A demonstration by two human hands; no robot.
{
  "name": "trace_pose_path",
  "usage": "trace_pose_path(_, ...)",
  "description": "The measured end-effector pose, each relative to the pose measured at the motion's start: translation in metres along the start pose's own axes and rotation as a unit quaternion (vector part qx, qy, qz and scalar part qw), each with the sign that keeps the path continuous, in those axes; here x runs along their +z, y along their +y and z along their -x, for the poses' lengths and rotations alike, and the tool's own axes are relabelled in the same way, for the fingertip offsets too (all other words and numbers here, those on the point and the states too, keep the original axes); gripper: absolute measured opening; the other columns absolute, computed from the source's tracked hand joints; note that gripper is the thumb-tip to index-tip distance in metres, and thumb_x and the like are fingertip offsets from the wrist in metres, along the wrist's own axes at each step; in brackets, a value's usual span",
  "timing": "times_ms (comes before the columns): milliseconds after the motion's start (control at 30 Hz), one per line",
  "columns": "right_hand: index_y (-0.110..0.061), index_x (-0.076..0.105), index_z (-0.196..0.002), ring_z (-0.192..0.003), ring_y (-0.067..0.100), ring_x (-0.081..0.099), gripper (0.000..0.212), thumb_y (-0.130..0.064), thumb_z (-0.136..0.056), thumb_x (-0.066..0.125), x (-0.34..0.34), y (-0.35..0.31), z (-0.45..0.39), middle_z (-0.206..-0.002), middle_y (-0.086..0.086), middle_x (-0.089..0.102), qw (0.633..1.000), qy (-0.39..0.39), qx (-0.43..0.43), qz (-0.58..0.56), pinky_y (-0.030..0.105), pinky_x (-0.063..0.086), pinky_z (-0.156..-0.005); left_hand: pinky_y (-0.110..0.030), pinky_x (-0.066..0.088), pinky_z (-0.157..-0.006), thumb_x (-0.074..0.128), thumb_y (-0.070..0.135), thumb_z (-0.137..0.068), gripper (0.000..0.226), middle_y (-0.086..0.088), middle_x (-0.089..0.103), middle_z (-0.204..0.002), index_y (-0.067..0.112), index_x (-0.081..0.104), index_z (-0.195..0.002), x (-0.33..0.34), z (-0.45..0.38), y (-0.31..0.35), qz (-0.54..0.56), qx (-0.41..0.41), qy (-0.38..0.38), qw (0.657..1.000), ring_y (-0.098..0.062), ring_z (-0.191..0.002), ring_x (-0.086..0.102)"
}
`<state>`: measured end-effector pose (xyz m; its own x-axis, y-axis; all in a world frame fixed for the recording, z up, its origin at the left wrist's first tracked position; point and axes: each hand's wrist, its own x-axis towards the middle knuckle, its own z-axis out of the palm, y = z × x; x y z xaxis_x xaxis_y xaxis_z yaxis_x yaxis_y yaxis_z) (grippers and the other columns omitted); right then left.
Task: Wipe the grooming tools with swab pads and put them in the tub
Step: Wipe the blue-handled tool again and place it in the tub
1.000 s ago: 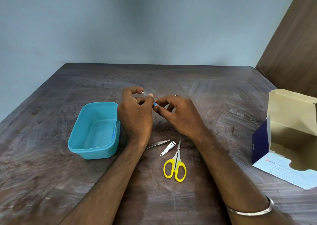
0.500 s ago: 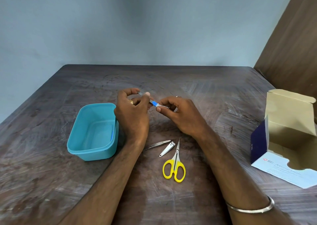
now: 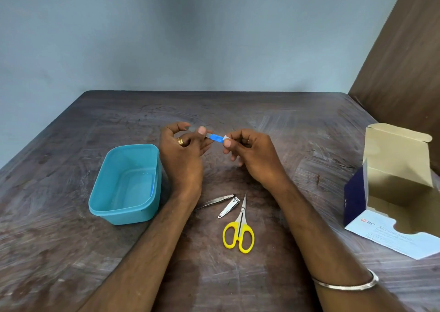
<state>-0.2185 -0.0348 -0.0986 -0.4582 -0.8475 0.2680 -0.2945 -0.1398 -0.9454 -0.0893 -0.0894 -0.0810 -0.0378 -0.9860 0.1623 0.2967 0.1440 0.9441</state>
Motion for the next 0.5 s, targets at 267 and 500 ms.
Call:
trace_pose_path(267,-0.009,0.07,-0.096,-0.059,0.013,0.058,0.009,-0.016,-0.097,0.064,-0.006,-0.004,-0.002,-0.078,0.002,0.071,0.973,0.125,0.05,-0.19,0.025,0.043,-0.047,-0.039,0.061,-0.066,0.084,0.017,-0.075,0.019,-0.003,0.07,-0.066,0.021,0.066,-0.071,0.004,0.002,-0.011,-0.08,-0.021,-0.062,0.995,-0.022,-0.063,0.071)
trace_pose_path(500,-0.013,0.073,-0.089,-0.064,0.013,0.059,0.01,-0.02,-0.093,0.068,-0.003,-0.007,-0.001,-0.078,0.001,0.071,0.96,0.12,0.079,-0.239,0.028,0.044,-0.051,-0.024,0.043,-0.057,0.08,0.022,-0.077,0.006,0.012,0.064,-0.054,0.019,0.077,-0.073,0.003,0.007,-0.014,-0.209,0.069,-0.129,0.967,0.002,-0.05,0.054)
